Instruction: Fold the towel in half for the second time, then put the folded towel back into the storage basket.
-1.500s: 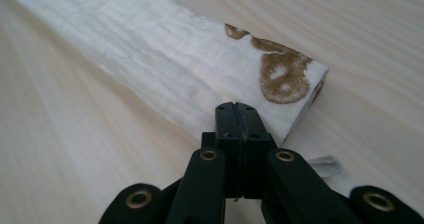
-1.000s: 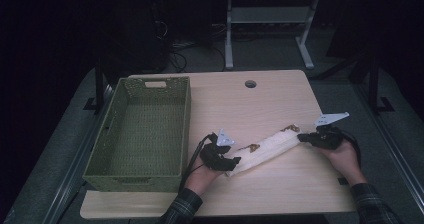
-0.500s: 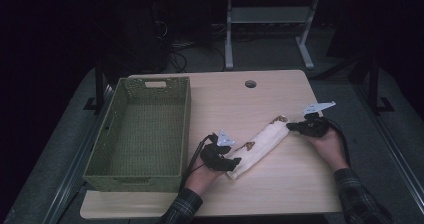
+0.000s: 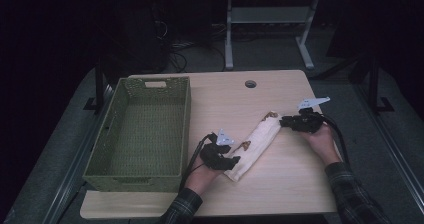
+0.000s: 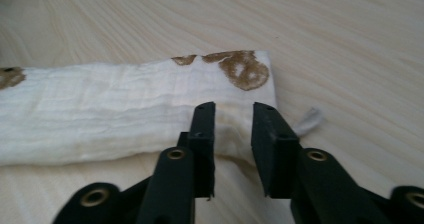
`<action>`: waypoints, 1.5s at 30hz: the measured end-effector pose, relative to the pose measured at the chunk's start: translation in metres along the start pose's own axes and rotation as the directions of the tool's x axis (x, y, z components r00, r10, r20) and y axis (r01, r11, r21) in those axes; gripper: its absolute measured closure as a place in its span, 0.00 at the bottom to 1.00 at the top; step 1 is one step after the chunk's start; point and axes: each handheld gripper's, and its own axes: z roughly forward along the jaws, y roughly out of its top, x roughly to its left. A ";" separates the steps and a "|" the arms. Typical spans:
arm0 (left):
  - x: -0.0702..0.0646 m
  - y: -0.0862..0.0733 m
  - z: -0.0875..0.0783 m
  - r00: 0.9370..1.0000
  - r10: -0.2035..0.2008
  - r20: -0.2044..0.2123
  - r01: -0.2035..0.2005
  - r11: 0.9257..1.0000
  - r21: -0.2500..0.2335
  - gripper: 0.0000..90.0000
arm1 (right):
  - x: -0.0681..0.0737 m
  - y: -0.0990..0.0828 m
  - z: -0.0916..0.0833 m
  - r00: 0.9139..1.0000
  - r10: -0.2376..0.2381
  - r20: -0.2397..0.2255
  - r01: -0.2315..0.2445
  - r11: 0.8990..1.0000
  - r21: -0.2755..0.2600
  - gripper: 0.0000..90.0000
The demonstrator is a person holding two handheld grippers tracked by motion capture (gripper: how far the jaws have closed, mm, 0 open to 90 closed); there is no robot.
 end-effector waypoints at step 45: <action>-0.064 0.005 0.038 0.951 0.154 0.269 -0.181 0.980 0.078 0.98 | 0.034 -0.016 -0.029 0.996 -0.074 -0.044 0.073 0.997 -0.008 0.43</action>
